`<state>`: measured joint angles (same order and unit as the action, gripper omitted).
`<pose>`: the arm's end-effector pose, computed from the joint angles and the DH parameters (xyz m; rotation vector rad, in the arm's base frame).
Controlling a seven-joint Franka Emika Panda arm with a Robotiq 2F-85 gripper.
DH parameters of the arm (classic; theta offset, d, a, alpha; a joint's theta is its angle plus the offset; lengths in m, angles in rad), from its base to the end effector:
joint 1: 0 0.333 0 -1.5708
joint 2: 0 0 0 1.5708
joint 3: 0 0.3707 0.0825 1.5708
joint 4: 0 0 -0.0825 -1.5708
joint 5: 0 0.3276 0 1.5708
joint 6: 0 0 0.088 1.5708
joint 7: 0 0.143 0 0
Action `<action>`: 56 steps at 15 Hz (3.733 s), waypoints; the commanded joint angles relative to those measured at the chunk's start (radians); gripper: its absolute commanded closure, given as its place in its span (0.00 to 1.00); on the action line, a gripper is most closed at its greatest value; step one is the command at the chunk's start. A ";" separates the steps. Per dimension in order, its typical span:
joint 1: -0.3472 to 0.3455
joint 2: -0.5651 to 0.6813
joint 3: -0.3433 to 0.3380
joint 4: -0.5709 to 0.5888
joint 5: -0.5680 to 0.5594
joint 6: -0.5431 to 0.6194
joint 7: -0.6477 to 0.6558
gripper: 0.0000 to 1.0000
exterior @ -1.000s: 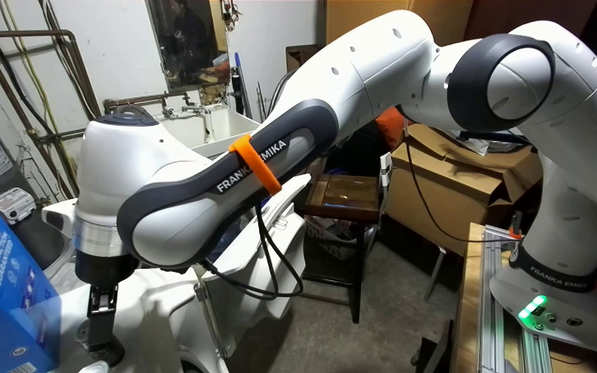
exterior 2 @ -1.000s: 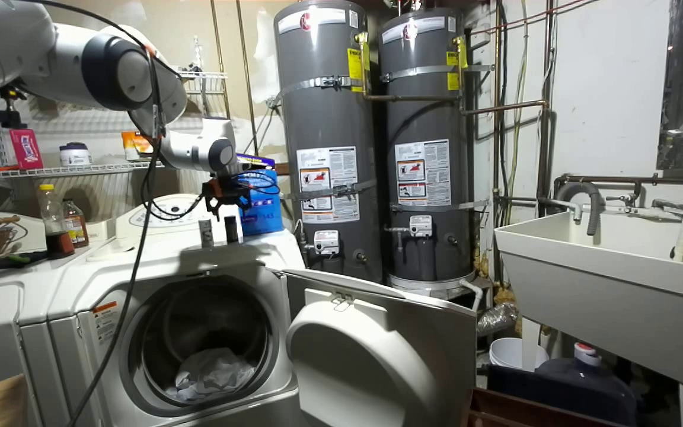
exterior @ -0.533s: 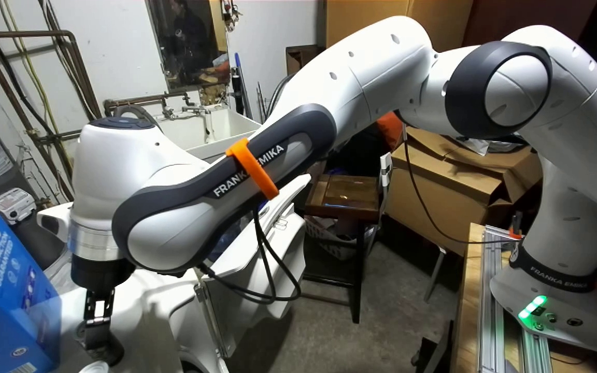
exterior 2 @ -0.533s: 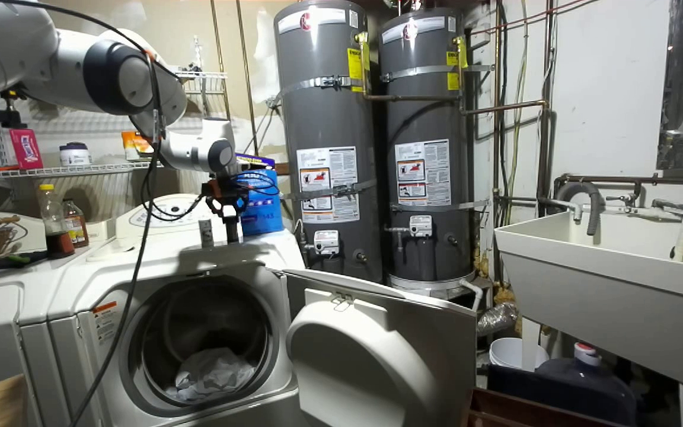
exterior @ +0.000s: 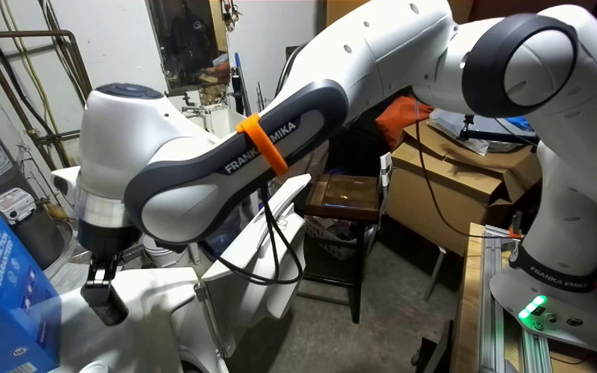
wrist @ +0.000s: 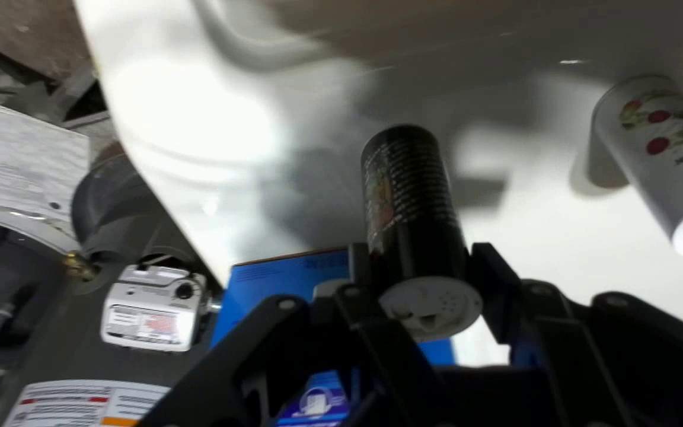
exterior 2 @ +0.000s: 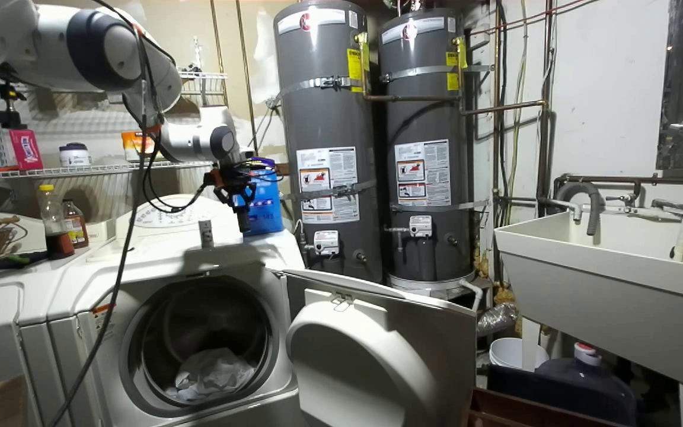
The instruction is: Put the black container on the table.
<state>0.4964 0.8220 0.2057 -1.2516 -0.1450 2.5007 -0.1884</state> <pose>0.6410 0.4682 0.3537 -2.6548 -1.2649 -0.6328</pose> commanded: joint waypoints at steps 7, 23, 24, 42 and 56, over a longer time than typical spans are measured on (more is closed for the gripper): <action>0.118 -0.395 -0.258 -0.519 -0.110 0.225 0.618 0.80; 0.297 -0.651 -0.655 -0.910 -0.331 0.373 1.146 0.80; 0.347 -0.680 -0.733 -0.942 -0.376 0.367 1.212 0.80; -0.290 -1.129 -0.423 -1.365 -0.640 0.143 1.398 0.55; -0.775 -1.056 -0.508 -1.373 -0.796 0.382 1.391 0.80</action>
<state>-0.2454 -0.2827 -0.2429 -2.6468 -0.9444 2.7902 1.2146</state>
